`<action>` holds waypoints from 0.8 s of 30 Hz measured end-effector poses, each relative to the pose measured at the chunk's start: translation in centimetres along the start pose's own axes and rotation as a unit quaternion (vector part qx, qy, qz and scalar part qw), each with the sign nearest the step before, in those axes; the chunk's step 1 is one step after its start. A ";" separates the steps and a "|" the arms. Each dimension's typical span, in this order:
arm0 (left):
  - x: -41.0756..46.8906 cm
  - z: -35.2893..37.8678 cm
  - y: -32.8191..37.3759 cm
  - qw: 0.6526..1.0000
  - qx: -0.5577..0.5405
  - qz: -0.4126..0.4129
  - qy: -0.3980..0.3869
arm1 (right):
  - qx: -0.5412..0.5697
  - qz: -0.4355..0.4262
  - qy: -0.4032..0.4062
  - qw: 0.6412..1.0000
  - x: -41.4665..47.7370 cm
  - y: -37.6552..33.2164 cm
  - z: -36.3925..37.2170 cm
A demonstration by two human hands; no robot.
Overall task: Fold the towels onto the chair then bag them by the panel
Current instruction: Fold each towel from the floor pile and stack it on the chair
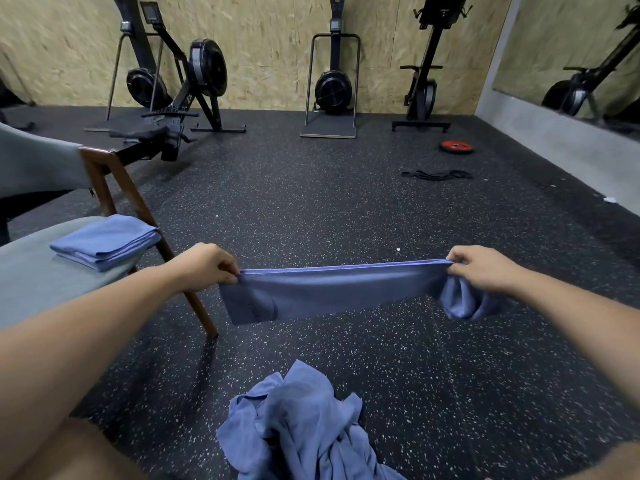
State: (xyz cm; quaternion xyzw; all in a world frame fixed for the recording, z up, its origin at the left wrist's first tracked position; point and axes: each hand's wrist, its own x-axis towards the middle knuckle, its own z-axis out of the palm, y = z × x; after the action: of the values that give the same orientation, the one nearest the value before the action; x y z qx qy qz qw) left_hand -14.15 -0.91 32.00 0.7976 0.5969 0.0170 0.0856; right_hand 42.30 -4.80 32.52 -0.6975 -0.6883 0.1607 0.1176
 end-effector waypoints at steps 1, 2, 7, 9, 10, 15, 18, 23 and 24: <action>-0.1 0.0 0.0 1.000 -0.010 -0.003 0.006 | -0.001 0.002 0.000 1.000 0.0 -0.1 0.1; -0.2 0.0 0.1 1.000 -0.017 -0.006 0.012 | -0.003 0.003 -0.001 1.000 0.1 -0.1 0.2; -0.5 0.0 0.2 0.998 -0.054 -0.020 0.025 | -0.016 0.005 0.000 1.000 0.0 -0.1 0.3; -0.6 0.0 0.2 0.995 -0.087 -0.022 0.044 | -0.012 0.008 0.003 1.000 -0.1 -0.1 0.2; -0.6 -0.1 0.4 0.993 -0.104 -0.026 0.053 | -0.010 0.009 0.004 1.000 -0.1 0.0 0.2; -0.5 -0.6 2.1 0.990 -0.087 -0.043 0.102 | 0.022 0.014 0.005 1.000 -0.5 -0.4 0.2; -0.4 -0.7 3.6 0.991 -0.055 -0.038 0.113 | 0.034 0.013 0.005 0.999 -0.5 -1.0 0.3; -0.6 -0.9 6.7 0.990 -0.067 -0.033 0.119 | 0.044 -0.012 0.000 0.999 -0.9 -2.6 0.3; -0.7 -1.0 7.1 0.990 -0.077 -0.032 0.113 | 0.049 -0.024 0.000 0.998 -1.1 -3.2 0.3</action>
State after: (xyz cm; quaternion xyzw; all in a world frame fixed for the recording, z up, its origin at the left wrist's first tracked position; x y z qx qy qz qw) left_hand -7.69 -3.39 34.17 0.7623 0.6245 0.1503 0.0791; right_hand 39.18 -5.80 33.55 -0.6739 -0.6964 0.1915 0.1556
